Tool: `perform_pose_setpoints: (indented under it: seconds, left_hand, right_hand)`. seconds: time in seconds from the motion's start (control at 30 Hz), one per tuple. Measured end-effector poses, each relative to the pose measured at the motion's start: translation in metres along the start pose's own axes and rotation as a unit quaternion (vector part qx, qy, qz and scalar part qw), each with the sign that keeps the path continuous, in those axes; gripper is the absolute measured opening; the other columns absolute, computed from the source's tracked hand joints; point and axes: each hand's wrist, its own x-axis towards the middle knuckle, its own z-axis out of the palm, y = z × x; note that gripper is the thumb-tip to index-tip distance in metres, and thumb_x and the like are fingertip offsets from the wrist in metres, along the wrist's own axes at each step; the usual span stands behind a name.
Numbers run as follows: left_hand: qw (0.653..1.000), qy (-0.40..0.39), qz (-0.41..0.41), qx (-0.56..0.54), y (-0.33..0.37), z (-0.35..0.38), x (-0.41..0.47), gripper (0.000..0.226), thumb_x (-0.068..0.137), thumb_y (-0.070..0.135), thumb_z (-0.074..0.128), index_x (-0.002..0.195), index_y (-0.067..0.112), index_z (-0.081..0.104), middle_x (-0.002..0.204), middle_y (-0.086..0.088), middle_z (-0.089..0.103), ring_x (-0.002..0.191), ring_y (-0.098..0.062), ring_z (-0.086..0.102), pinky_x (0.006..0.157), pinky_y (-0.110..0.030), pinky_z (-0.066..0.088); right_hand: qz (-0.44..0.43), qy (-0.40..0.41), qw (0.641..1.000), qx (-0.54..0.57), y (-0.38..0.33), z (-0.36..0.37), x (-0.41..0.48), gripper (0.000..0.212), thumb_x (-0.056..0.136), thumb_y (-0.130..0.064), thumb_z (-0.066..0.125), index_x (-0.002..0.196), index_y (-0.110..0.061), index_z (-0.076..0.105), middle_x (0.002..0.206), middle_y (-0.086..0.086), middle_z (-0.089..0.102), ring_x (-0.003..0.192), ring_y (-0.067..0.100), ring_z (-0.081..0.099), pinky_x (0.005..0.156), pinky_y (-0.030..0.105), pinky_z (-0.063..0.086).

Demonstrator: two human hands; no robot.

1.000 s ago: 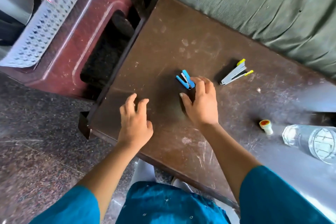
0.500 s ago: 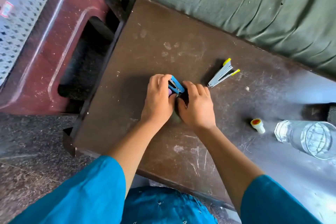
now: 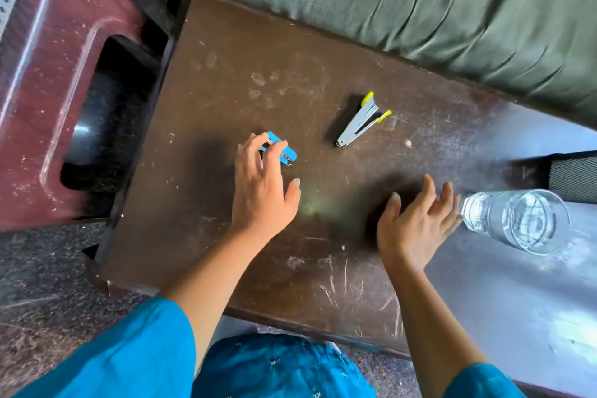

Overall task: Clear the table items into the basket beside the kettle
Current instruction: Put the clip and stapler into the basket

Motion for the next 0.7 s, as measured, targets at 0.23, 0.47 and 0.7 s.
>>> perform_pose_setpoints:
  seconds: [0.23, 0.47, 0.7]
  left_hand:
    - [0.996, 0.006, -0.084, 0.002, -0.008, 0.005, -0.002, 0.061, 0.073, 0.022, 0.069, 0.125, 0.009, 0.039, 0.136, -0.020, 0.038, 0.123, -0.035, 0.037, 0.096, -0.053, 0.044]
    - [0.996, 0.018, -0.086, 0.006, -0.009, 0.006, 0.001, 0.068, 0.070, 0.025, 0.073, 0.125, 0.009, 0.037, 0.130, -0.016, 0.045, 0.119, -0.032, 0.040, 0.096, -0.051, 0.045]
    - [0.994, 0.025, -0.069, 0.079, -0.004, 0.001, 0.013, 0.075, 0.063, 0.029, 0.079, 0.124, 0.007, 0.042, 0.114, -0.015, 0.056, 0.106, -0.034, 0.048, 0.093, -0.044, 0.038]
  right_hand:
    - [-0.073, -0.058, 0.994, 0.061, -0.030, 0.016, -0.001, 0.046, 0.090, -0.006, 0.044, 0.136, -0.004, 0.039, 0.152, 0.020, 0.020, 0.142, 0.035, 0.008, 0.115, 0.037, 0.005]
    - [-0.181, -0.127, 0.972, 0.073, -0.085, 0.026, 0.000, 0.066, 0.086, -0.017, 0.053, 0.143, -0.004, 0.022, 0.152, 0.018, 0.020, 0.143, 0.035, 0.007, 0.117, 0.042, 0.003]
    - [-0.087, -0.092, 0.990, 0.068, -0.104, 0.015, 0.026, 0.067, 0.084, -0.048, 0.053, 0.143, -0.035, 0.024, 0.149, 0.027, 0.022, 0.140, 0.038, 0.015, 0.114, 0.047, 0.004]
